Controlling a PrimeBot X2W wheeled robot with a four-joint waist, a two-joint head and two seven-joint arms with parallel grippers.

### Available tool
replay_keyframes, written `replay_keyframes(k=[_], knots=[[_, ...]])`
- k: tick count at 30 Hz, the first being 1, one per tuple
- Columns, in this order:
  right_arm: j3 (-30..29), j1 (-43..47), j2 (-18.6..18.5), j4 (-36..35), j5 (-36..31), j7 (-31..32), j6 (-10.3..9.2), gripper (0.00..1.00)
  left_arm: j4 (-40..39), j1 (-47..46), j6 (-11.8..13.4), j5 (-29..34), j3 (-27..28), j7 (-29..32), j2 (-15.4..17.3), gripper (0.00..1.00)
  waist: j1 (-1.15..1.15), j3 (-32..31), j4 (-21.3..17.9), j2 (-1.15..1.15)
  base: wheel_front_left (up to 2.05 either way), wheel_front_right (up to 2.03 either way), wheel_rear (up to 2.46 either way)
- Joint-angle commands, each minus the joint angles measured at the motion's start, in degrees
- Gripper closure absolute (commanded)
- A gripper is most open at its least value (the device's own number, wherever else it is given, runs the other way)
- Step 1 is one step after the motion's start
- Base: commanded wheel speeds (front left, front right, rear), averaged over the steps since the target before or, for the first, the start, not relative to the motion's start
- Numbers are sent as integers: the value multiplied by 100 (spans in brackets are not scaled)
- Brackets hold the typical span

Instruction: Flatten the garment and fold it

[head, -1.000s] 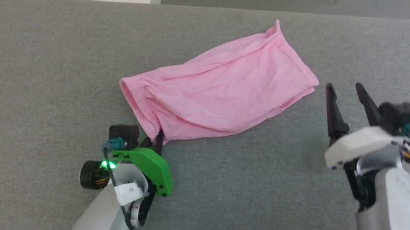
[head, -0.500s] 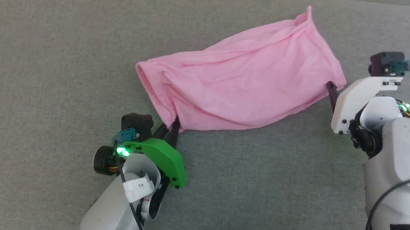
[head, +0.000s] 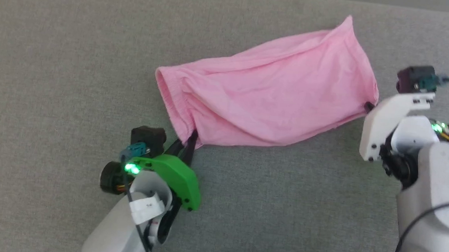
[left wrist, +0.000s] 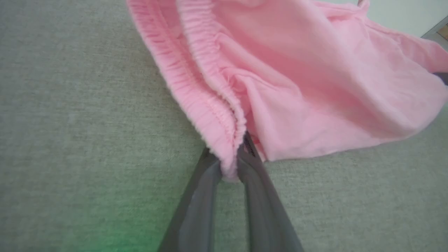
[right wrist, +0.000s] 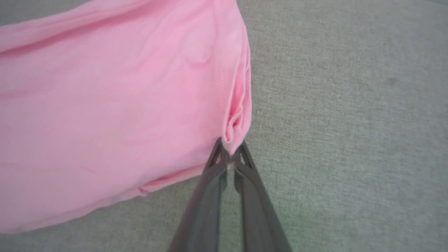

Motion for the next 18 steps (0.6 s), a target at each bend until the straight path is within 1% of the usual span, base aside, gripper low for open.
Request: replay_keyframes(k=[1,4,6,9,11,15,18], knots=[[35,247,-5,-264,94,-115,-9,100,-47,187,-69,-52,-4,72,135,100,0,-227,-86,0,0,0,0],[117,772,-5,-954,310,-178,-9,100,-328,373,-104,-177,50,221,276,100,0,-406,-161,0,0,0,0],[189,1217,-5,-1473,476,-103,-9,100,-572,524,-101,-241,73,373,404,100,0,-524,-217,0,0,0,0],[172,1957,-5,-2278,687,35,-9,100,-986,791,-100,-328,73,703,647,100,0,-680,-294,0,0,0,0],[134,2445,-5,-2690,824,126,-9,100,-1249,986,-84,-360,51,963,834,100,0,-743,-346,0,0,0,0],[149,3311,-5,-3151,1141,197,-9,100,-1700,1405,-57,-487,-12,1498,1152,100,0,-809,-438,0,0,0,0],[134,3742,-5,-3096,1368,89,-9,100,-1909,1657,-47,-597,-54,1797,1307,100,0,-821,-481,0,0,0,0]])
